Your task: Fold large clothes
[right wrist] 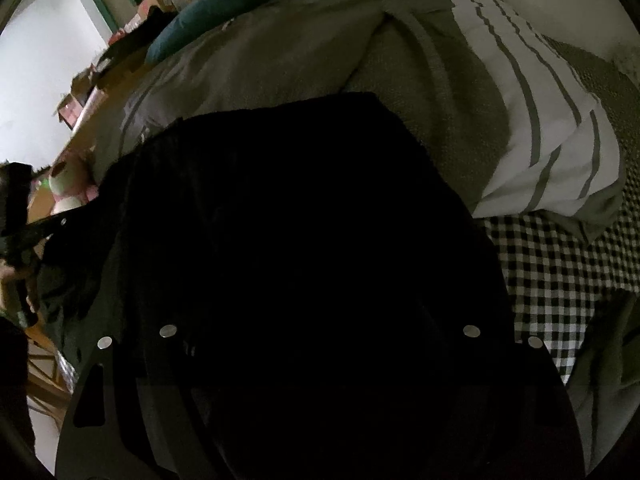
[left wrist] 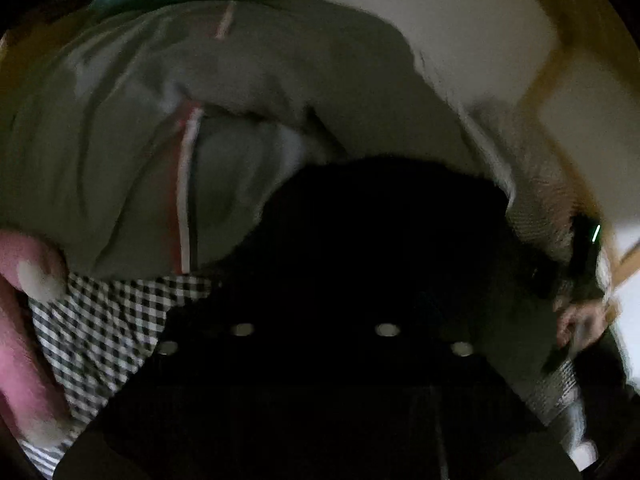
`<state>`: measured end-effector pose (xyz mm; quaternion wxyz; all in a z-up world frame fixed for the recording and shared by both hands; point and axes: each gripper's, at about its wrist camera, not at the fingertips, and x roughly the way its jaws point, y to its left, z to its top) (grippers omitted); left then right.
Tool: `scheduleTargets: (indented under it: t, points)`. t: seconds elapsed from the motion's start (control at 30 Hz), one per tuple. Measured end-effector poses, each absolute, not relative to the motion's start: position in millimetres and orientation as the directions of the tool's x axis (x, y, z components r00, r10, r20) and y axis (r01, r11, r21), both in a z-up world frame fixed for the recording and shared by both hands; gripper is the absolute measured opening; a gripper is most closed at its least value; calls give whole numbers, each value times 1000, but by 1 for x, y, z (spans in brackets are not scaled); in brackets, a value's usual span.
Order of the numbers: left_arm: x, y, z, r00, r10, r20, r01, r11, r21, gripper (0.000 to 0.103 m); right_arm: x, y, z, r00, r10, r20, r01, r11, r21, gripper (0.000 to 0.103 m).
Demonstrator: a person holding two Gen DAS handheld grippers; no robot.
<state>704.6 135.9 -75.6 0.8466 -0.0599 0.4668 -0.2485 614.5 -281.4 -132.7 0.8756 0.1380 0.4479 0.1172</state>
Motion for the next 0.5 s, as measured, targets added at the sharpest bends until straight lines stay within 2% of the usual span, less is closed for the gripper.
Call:
scheduleTargets:
  t: [0.03, 0.13, 0.2, 0.23, 0.3, 0.33, 0.37, 0.4, 0.5]
  points:
    - [706, 144, -74, 461, -491, -739, 346, 867, -360, 7, 608, -287, -134, 574, 333, -748, -81, 932, 353, 81]
    - [712, 176, -64, 569, -483, -665, 234, 871, -432, 3, 602, -296, -130, 595, 373, -712, -86, 910, 405, 80]
    - [716, 194, -62, 579, -502, -643, 201, 852, -484, 0, 598, -309, -126, 614, 408, -676, -89, 887, 454, 80]
    - [720, 193, -63, 494, -629, -600, 278, 768, -576, 0, 596, -315, -123, 620, 393, -679, -80, 893, 443, 81]
    - [708, 177, -55, 415, -719, -557, 429, 695, -577, 3, 594, -321, -121, 631, 385, -673, -78, 895, 439, 81]
    - [701, 170, -52, 403, -715, -572, 468, 698, -542, 20, 594, -325, -122, 624, 413, -664, -84, 880, 468, 81]
    - [694, 162, -49, 428, -675, -601, 487, 732, -476, 33, 594, -325, -125, 613, 427, -665, -85, 873, 481, 81]
    - [691, 156, -50, 439, -650, -620, 488, 752, -444, 54, 594, -324, -127, 608, 421, -673, -83, 877, 474, 81]
    - [691, 133, -62, 415, -538, -734, 493, 811, -316, 86, 592, -315, -132, 596, 405, -694, -96, 893, 439, 81]
